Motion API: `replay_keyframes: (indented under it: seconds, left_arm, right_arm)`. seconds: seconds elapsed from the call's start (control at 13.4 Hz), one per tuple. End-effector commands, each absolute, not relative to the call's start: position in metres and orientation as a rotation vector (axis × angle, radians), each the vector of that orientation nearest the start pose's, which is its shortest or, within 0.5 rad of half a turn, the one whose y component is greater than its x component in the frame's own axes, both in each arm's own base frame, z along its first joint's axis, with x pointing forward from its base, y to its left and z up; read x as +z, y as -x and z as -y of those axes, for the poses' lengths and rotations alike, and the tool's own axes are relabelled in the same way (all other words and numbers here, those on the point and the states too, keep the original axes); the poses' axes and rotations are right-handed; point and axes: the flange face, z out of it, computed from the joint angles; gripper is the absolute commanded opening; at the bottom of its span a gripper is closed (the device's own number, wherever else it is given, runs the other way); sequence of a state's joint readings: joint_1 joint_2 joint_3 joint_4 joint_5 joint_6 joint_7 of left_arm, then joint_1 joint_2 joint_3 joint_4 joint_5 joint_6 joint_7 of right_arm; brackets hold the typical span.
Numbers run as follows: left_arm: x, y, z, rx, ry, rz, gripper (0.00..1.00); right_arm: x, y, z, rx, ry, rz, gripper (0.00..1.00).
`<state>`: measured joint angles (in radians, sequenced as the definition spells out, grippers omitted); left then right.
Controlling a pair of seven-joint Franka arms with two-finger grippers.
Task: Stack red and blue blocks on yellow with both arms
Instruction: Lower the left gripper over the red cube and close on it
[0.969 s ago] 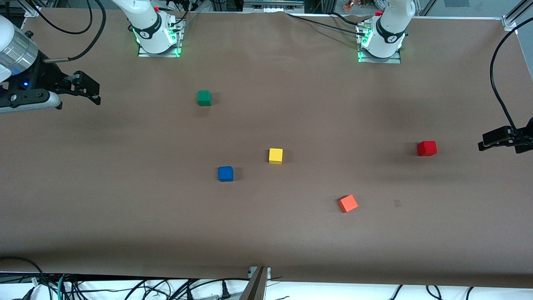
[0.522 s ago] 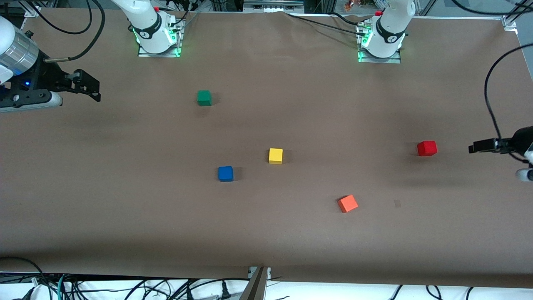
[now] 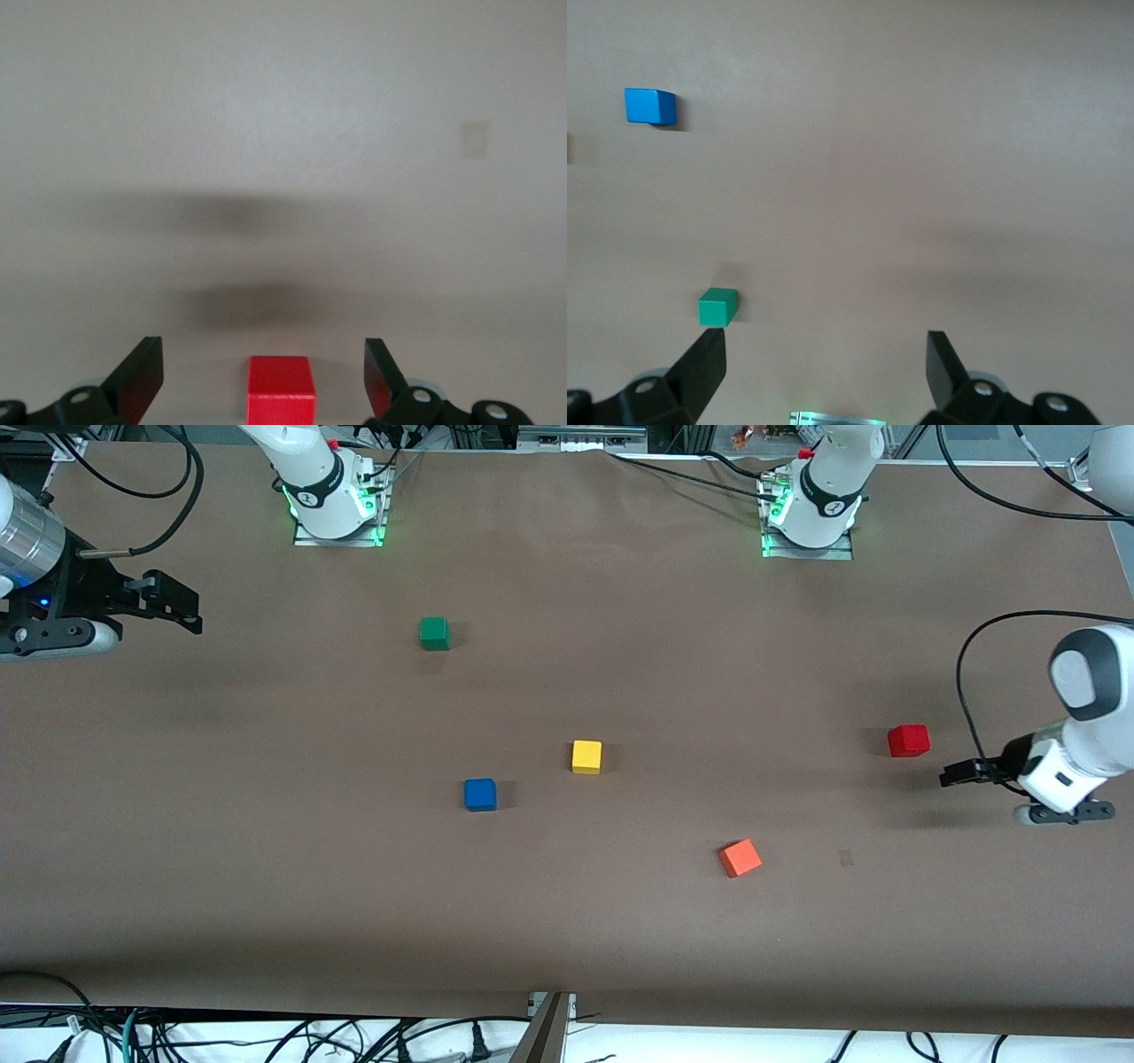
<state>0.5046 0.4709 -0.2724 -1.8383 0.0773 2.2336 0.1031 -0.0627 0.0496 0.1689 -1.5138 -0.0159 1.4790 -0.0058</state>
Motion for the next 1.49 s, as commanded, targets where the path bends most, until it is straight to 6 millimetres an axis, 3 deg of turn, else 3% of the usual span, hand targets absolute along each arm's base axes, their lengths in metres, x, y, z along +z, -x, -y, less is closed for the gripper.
replay_keyframes:
  seconds: [0.0,0.15,0.45,0.75,1.27,1.34,1.42]
  left_arm:
    - [0.257,-0.582,-0.149,0.036,3.188,0.145,1.0]
    - [0.24,-0.564,-0.141,0.03,3.186,0.154,1.0]
    - [0.227,-0.536,-0.131,0.107,3.184,0.166,1.0]
    - [0.212,-0.51,-0.142,0.138,3.184,0.214,1.0]
    - [0.202,-0.509,-0.141,0.161,3.193,0.215,1.0]
    - [0.201,-0.509,-0.141,0.164,3.193,0.216,0.98]
    - [0.201,-0.509,-0.14,0.166,3.194,0.213,0.88]
  right_arm:
    - [0.622,-0.565,-0.057,0.154,3.133,0.196,1.0]
    - [0.623,-0.566,-0.058,0.142,3.135,0.198,1.0]
    - [0.616,-0.57,-0.056,0.157,3.132,0.181,1.0]
    - [0.613,-0.571,-0.057,0.164,3.132,0.188,1.0]
    - [0.613,-0.572,-0.057,0.161,3.133,0.176,1.0]
    - [0.613,-0.572,-0.057,0.161,3.133,0.176,1.0]
    - [0.613,-0.572,-0.056,0.161,3.133,0.174,1.0]
